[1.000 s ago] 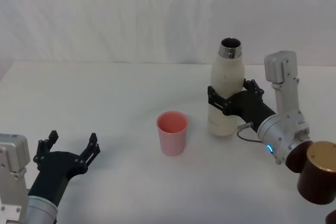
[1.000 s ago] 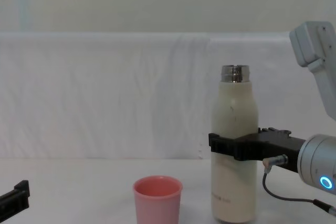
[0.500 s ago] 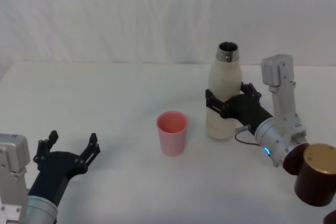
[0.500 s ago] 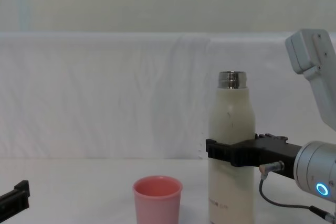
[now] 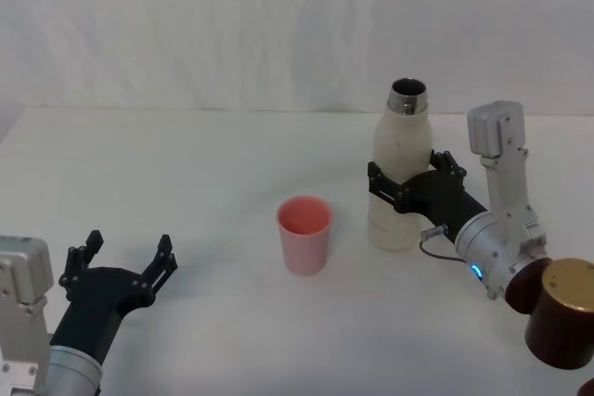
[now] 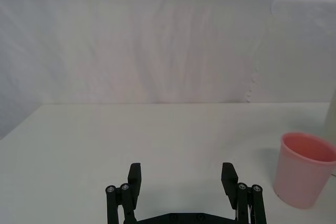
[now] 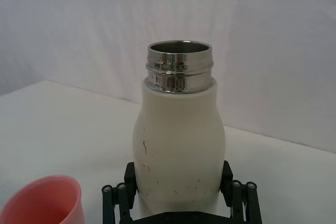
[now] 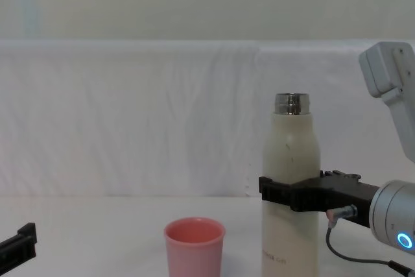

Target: Grasp the thermos with one hand and pour water into the cup lid.

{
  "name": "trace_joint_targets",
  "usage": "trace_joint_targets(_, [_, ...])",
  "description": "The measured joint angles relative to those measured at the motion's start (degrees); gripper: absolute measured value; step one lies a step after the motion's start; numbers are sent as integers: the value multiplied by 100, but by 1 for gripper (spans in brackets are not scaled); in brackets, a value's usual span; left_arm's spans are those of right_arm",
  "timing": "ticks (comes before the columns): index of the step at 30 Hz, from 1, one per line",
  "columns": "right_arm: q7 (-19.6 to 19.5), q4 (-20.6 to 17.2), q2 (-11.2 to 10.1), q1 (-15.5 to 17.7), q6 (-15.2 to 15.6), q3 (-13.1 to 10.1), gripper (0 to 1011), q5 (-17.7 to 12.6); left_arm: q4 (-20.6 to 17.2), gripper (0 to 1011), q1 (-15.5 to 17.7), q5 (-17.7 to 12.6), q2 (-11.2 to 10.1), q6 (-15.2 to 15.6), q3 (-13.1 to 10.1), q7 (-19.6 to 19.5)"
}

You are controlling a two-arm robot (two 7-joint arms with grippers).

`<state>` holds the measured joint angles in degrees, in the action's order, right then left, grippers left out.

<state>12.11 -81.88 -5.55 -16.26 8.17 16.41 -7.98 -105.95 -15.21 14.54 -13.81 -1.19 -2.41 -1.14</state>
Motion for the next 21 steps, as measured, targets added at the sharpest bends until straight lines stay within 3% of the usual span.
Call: trace_joint_targets(21, [23,0,-32,1,10,11,950,-94,0,1001,0,0,0,0,0,0])
